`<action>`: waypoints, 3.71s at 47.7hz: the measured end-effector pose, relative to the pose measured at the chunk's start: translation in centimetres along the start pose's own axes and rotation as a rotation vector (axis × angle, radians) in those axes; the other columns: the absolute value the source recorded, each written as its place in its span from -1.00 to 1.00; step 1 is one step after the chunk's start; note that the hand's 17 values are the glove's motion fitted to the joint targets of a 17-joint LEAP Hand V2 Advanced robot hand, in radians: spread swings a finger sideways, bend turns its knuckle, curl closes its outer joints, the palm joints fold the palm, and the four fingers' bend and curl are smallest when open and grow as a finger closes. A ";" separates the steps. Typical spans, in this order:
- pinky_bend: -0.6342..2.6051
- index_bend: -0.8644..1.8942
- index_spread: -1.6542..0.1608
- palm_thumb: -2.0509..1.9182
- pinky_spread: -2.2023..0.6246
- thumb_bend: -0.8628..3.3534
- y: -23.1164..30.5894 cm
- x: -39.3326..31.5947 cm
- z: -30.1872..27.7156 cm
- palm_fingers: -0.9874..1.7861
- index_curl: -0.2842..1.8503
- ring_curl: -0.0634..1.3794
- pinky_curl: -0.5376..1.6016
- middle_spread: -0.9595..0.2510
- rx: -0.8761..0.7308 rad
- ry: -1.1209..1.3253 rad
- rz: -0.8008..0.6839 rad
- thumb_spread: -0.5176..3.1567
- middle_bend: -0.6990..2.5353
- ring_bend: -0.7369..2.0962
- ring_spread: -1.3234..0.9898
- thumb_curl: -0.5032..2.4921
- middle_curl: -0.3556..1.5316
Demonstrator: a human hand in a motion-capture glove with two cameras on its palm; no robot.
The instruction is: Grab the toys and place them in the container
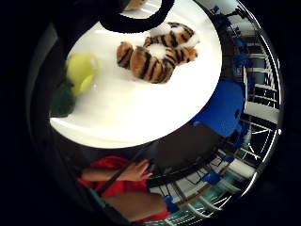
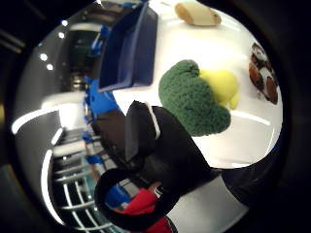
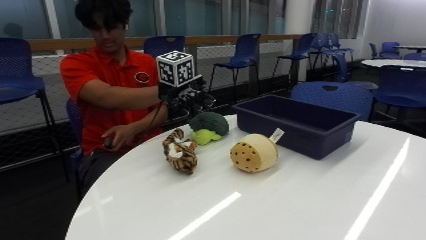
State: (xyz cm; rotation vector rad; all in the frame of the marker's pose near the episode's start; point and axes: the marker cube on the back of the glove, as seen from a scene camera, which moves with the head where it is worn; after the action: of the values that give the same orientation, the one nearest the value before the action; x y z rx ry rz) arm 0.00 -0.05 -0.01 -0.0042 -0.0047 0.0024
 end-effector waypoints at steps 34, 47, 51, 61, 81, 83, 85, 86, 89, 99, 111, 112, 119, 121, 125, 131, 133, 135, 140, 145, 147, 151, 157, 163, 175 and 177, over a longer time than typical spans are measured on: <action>-0.08 -0.28 0.55 -0.02 0.58 -0.63 -2.1 -1.6 1.8 -0.39 -0.58 -0.75 -0.21 0.50 0.017 -0.091 -0.071 -0.10 -0.48 -0.36 0.12 -0.61 -0.42; 0.01 -0.28 0.51 -0.03 0.61 -0.63 -3.3 -3.9 6.4 -0.43 -0.56 -0.72 -0.17 0.53 -0.032 -0.054 -0.109 -0.14 -0.50 -0.36 0.13 -0.60 -0.43; 0.04 -0.28 0.50 -0.02 0.62 -0.63 -3.5 -4.2 7.6 -0.43 -0.56 -0.71 -0.16 0.53 -0.039 -0.027 -0.107 -0.14 -0.50 -0.36 0.14 -0.59 -0.43; 0.10 -0.28 0.49 0.00 0.64 -0.62 -3.6 -4.3 9.9 -0.43 -0.55 -0.71 -0.14 0.54 -0.097 0.070 -0.061 -0.16 -0.49 -0.37 0.15 -0.57 -0.43; 0.04 -0.27 0.42 0.09 0.55 -0.58 -3.2 -3.6 10.7 -0.16 -0.59 -0.53 -0.18 0.46 -0.079 0.139 -0.025 -0.06 -0.40 -0.04 0.04 -0.49 -0.36; 0.00 -0.25 0.40 0.10 0.50 -0.57 -3.3 -3.5 10.7 -0.10 -0.58 -0.50 -0.19 0.41 -0.060 0.127 -0.031 -0.04 -0.38 0.01 -0.02 -0.48 -0.35; -0.02 -0.25 0.40 0.12 0.47 -0.56 -3.3 -3.6 10.7 -0.06 -0.57 -0.46 -0.20 0.38 -0.036 0.117 -0.052 -0.02 -0.37 0.06 -0.07 -0.47 -0.33; -0.02 -0.25 0.39 0.13 0.45 -0.55 -3.3 -3.6 10.7 -0.02 -0.57 -0.44 -0.20 0.34 -0.022 0.117 -0.066 -0.01 -0.35 0.09 -0.09 -0.47 -0.32; 0.00 -0.27 0.39 0.19 0.39 -0.53 -3.3 -4.0 10.6 0.14 -0.58 -0.42 -0.20 0.24 0.017 0.133 -0.103 0.01 -0.30 0.14 -0.17 -0.44 -0.29; 0.01 -0.21 0.39 0.37 0.30 -0.47 -4.2 -4.4 9.7 0.37 -0.52 -0.30 -0.15 0.02 -0.005 0.129 -0.117 -0.14 -0.17 0.23 -0.27 -0.31 -0.17; -0.04 -0.12 0.37 0.40 0.27 -0.47 -5.4 -4.2 3.4 0.39 -0.42 -0.23 -0.13 -0.10 0.021 0.071 -0.096 -0.29 -0.11 0.24 -0.31 -0.22 -0.08; -0.04 -0.12 0.37 0.40 0.27 -0.48 -5.7 -4.3 2.7 0.39 -0.42 -0.22 -0.13 -0.10 0.028 0.068 -0.094 -0.30 -0.11 0.24 -0.32 -0.22 -0.07; -0.03 -0.10 0.36 0.40 0.26 -0.48 -8.2 -6.3 -2.2 0.39 -0.37 -0.19 -0.11 -0.14 0.081 0.106 -0.090 -0.36 -0.10 0.24 -0.33 -0.18 -0.03; -0.03 -0.10 0.36 0.41 0.26 -0.48 -9.2 -7.1 -3.7 0.38 -0.36 -0.18 -0.11 -0.14 0.095 0.115 -0.092 -0.38 -0.10 0.25 -0.33 -0.17 -0.02; -0.03 -0.09 0.36 0.41 0.26 -0.49 -11.3 -8.8 -6.6 0.39 -0.34 -0.17 -0.10 -0.16 0.118 0.128 -0.098 -0.40 -0.09 0.25 -0.33 -0.15 0.01; -0.03 -0.09 0.36 0.40 0.25 -0.49 -14.5 -12.2 -9.8 0.38 -0.30 -0.14 -0.09 -0.17 0.162 0.152 -0.139 -0.44 -0.08 0.26 -0.33 -0.12 0.05; -0.03 -0.09 0.35 0.40 0.25 -0.50 -16.0 -13.7 -10.8 0.37 -0.29 -0.12 -0.09 -0.17 0.171 0.153 -0.147 -0.45 -0.08 0.26 -0.34 -0.11 0.07; -0.02 -0.09 0.35 0.40 0.26 -0.50 -17.5 -15.2 -11.5 0.37 -0.27 -0.12 -0.08 -0.17 0.178 0.141 -0.150 -0.45 -0.07 0.26 -0.34 -0.10 0.08; -0.01 -0.09 0.35 0.40 0.25 -0.50 -20.3 -18.7 -12.2 0.36 -0.24 -0.10 -0.07 -0.18 0.168 0.083 -0.159 -0.47 -0.07 0.27 -0.34 -0.08 0.11; -0.01 -0.09 0.35 0.39 0.25 -0.51 -22.4 -22.3 -12.0 0.34 -0.20 -0.08 -0.07 -0.18 0.155 0.034 -0.190 -0.48 -0.07 0.26 -0.34 -0.07 0.13; 0.00 -0.10 0.35 0.38 0.25 -0.52 -23.2 -23.2 -11.8 0.32 -0.19 -0.07 -0.06 -0.19 0.153 0.047 -0.186 -0.48 -0.07 0.26 -0.34 -0.06 0.14; 0.01 -0.11 0.34 0.38 0.26 -0.52 -24.1 -23.5 -11.0 0.31 -0.16 -0.07 -0.06 -0.19 0.155 0.117 -0.276 -0.48 -0.07 0.25 -0.35 -0.05 0.17; 0.02 -0.13 0.33 0.38 0.25 -0.53 -24.5 -24.2 -9.5 0.28 -0.13 -0.06 -0.06 -0.20 0.111 0.073 -0.234 -0.47 -0.08 0.25 -0.35 -0.03 0.19; 0.02 -0.24 0.36 0.25 0.34 -0.60 -24.9 -23.4 -8.0 -0.09 -0.12 -0.08 -0.05 -0.15 0.010 0.050 -0.181 -0.35 -0.16 0.18 -0.33 -0.05 0.15; 0.00 -0.32 0.46 -0.02 0.55 -0.64 -22.3 -19.6 -7.8 -0.51 -0.31 -0.36 -0.10 0.34 -0.023 -0.049 -0.300 -0.19 -0.45 -0.26 0.00 -0.27 -0.06; -0.01 -0.32 0.47 -0.02 0.56 -0.64 -21.6 -18.5 -8.1 -0.50 -0.33 -0.38 -0.11 0.37 -0.009 -0.033 -0.306 -0.18 -0.46 -0.28 0.02 -0.30 -0.08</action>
State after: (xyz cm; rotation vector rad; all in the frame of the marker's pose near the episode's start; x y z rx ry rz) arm -18.41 -21.78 -8.15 -0.0121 -0.0378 -0.3037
